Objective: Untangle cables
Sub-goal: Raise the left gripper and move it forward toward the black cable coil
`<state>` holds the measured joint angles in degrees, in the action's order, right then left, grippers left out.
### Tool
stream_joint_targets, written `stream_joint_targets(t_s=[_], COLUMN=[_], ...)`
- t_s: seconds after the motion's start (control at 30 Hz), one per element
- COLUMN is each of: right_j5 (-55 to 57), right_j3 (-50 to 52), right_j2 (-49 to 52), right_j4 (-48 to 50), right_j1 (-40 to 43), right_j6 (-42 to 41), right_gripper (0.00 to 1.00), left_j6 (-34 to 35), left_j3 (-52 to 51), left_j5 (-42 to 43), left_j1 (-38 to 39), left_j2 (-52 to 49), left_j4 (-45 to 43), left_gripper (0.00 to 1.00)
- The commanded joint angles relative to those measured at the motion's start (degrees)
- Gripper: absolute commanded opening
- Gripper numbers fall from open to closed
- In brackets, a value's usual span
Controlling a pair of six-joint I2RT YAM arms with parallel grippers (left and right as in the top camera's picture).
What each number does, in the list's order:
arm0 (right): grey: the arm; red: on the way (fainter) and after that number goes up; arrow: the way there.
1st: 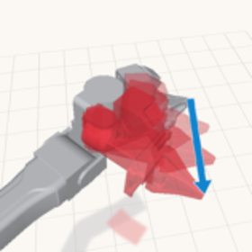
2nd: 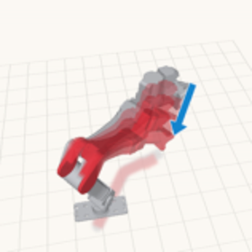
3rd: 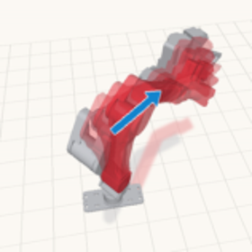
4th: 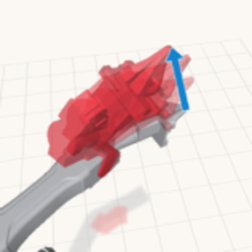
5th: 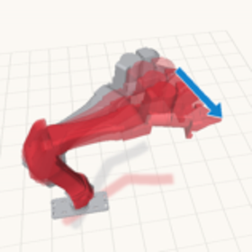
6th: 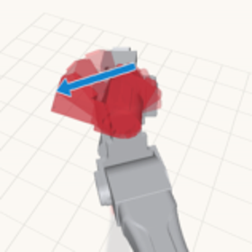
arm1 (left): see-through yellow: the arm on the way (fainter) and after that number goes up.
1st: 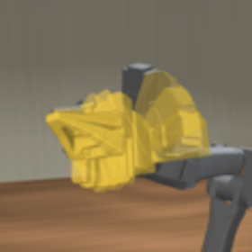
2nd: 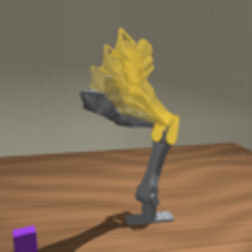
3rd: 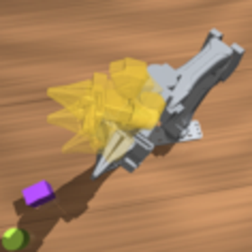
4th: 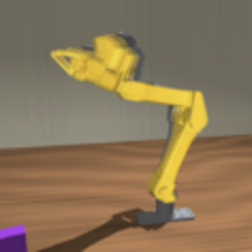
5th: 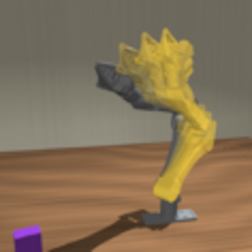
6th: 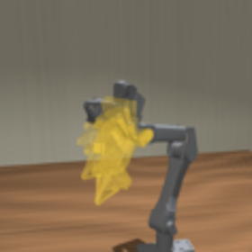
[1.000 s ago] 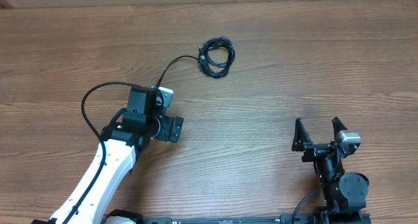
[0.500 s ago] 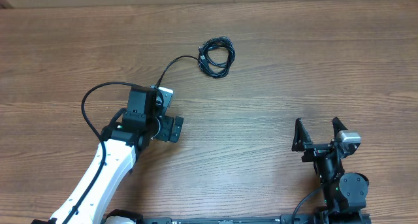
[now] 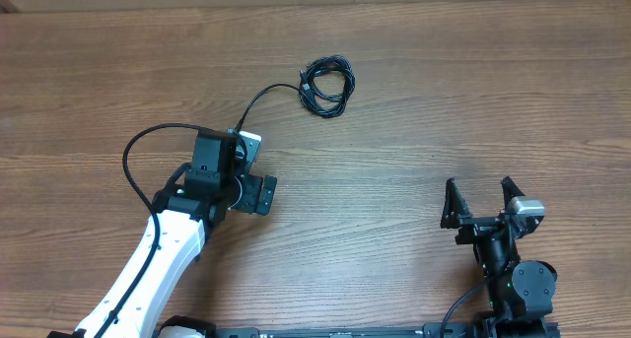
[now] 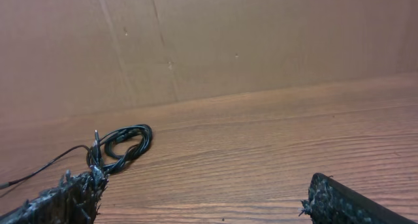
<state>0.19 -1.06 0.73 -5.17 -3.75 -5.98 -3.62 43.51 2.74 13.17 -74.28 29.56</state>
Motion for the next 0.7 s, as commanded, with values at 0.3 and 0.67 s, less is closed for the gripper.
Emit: stream_joint_targets(t_s=[0.3,0.67], right_j5=[-0.31,-0.31], right_j3=[0.61,0.61], right_j2=[-0.57,-0.57], right_j4=[0.33,0.35], right_j1=[0.28,0.28], right_j6=[0.07,0.07], right_gripper=[1.00,1.00], left_j6=[-1.09,1.07], left_j3=[1.44,1.44], left_j5=[1.84,4.33], left_j1=[0.37,0.37], left_j2=[-0.28,-0.28], left_j4=[-0.85,-0.70], left_gripper=[1.00,0.99])
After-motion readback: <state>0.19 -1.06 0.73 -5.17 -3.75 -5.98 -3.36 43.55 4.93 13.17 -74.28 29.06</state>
